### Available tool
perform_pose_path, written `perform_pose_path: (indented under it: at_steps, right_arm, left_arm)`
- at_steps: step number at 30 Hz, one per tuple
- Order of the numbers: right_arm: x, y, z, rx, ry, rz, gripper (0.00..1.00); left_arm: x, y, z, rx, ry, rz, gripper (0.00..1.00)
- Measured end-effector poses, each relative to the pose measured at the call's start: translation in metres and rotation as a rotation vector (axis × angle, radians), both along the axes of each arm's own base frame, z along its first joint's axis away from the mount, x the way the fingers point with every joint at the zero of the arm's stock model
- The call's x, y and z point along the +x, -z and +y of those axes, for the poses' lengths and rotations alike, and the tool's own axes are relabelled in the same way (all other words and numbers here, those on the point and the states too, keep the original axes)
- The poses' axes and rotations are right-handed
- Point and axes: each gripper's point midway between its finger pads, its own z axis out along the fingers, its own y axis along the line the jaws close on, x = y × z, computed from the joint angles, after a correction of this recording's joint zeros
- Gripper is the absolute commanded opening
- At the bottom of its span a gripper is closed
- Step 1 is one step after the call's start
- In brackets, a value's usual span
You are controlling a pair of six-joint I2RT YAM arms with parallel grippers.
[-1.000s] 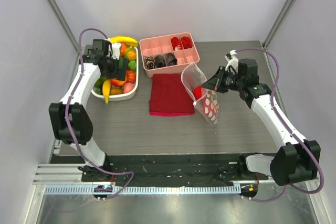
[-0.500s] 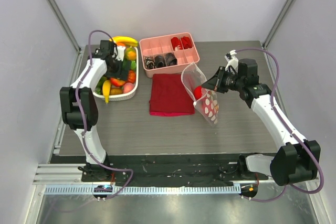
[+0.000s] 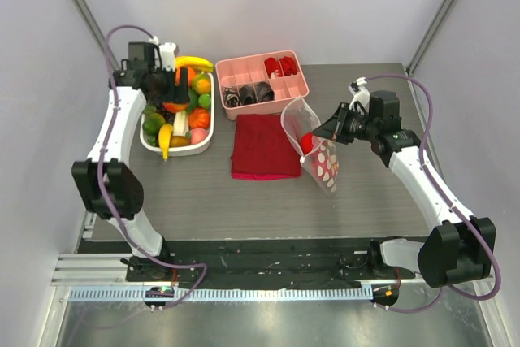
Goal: Place the food in the zip-top bag and seal the zipper
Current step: Pick up the fake fruit from the bin, then place the fake fruit in the zipper food storage bag.
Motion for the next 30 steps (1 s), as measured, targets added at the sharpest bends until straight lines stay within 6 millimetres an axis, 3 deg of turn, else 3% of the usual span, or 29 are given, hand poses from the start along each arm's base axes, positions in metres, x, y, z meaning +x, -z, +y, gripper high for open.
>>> perform_pose_path:
  at_steps: [4,7,11,15,20,21,25,27,30]
  right_arm:
    - [0.000,0.000,0.000,0.000,0.000,0.001,0.01]
    - [-0.001,0.003,0.000,-0.002,0.000,0.005,0.01]
    - [-0.001,0.005,0.000,-0.003,0.001,0.011,0.01]
    - [-0.001,0.005,-0.001,-0.004,0.002,0.010,0.01]
    - [-0.001,0.005,-0.001,-0.005,0.005,0.011,0.01]
    - [-0.001,0.005,-0.001,-0.005,0.005,0.011,0.01]
    - [-0.001,0.005,-0.002,-0.010,0.012,0.011,0.01]
    - [-0.003,0.007,-0.004,-0.015,0.020,0.023,0.01]
    - [-0.004,0.004,-0.005,-0.015,0.022,0.014,0.01]
  left_arm:
    - [-0.006,-0.092,-0.025,-0.129,0.030,-0.197,0.56]
    - [-0.016,-0.152,-0.077,-0.230,0.126,-0.323,0.56]
    - [-0.045,-0.180,-0.175,-0.359,0.312,-0.363,0.57]
    - [-0.079,-0.167,-0.271,-0.443,0.488,-0.299,0.59]
    - [-0.104,-0.119,-0.344,-0.477,0.587,-0.154,0.62]
    - [-0.107,-0.104,-0.354,-0.479,0.591,-0.114,0.69]
    - [-0.111,-0.058,-0.371,-0.449,0.581,-0.010,0.88]
    - [-0.109,-0.045,-0.370,-0.429,0.562,0.016,1.00]
    - [-0.111,-0.037,-0.365,-0.400,0.559,0.041,1.00]
